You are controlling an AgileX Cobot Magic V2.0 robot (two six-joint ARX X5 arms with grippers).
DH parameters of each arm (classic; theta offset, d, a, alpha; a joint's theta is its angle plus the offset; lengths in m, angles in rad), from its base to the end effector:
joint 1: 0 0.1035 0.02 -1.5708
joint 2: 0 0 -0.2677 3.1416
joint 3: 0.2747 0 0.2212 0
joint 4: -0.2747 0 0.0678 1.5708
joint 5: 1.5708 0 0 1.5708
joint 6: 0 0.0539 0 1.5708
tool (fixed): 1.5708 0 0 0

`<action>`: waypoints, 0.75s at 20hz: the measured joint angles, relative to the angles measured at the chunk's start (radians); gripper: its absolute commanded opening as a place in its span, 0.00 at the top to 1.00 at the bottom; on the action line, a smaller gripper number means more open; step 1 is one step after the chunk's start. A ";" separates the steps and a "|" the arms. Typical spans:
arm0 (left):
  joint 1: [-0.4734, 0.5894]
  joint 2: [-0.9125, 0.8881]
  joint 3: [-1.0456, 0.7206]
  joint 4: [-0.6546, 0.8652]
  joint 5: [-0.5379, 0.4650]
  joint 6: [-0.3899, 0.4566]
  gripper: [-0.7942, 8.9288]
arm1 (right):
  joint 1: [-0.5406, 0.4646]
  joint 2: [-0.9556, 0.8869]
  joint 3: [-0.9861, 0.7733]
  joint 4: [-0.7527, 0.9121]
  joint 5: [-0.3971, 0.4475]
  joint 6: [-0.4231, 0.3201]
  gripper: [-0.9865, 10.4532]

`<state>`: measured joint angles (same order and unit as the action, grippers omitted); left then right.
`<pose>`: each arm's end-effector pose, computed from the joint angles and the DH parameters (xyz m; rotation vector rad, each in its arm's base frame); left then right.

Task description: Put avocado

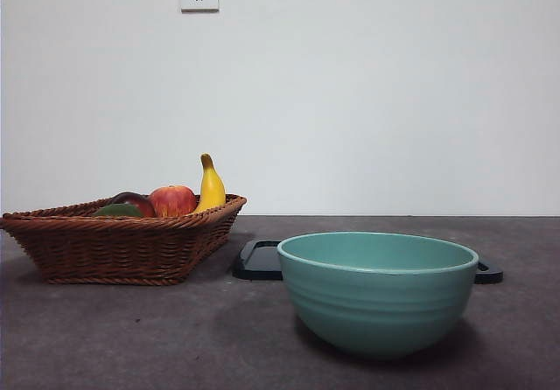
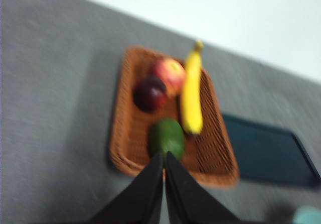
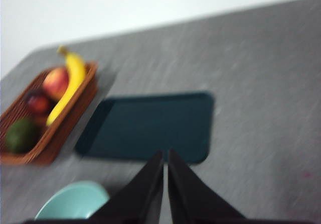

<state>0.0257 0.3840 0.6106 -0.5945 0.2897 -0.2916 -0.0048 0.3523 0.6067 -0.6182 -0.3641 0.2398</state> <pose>0.0776 -0.0134 0.2671 -0.3446 0.4004 -0.2063 0.0702 0.0189 0.2655 0.3017 0.4009 0.3109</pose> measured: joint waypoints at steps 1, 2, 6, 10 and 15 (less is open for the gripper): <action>0.000 0.032 0.032 -0.036 0.039 0.024 0.91 | 0.000 0.042 0.045 -0.046 -0.029 -0.019 0.91; 0.000 0.051 0.051 -0.056 0.065 0.038 0.91 | 0.002 0.071 0.079 -0.078 -0.050 -0.034 0.91; -0.011 0.145 0.149 -0.159 0.168 0.103 0.91 | 0.024 0.187 0.213 -0.206 -0.111 -0.091 0.91; -0.052 0.239 0.253 -0.297 0.210 0.175 0.91 | 0.094 0.303 0.341 -0.325 -0.137 -0.153 0.91; -0.116 0.309 0.340 -0.461 0.231 0.261 0.91 | 0.230 0.379 0.397 -0.418 -0.142 -0.214 0.91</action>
<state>-0.0906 0.6933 0.9504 -1.0557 0.5205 -0.0303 0.2256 0.7311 1.0039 -1.0359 -0.5064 0.0254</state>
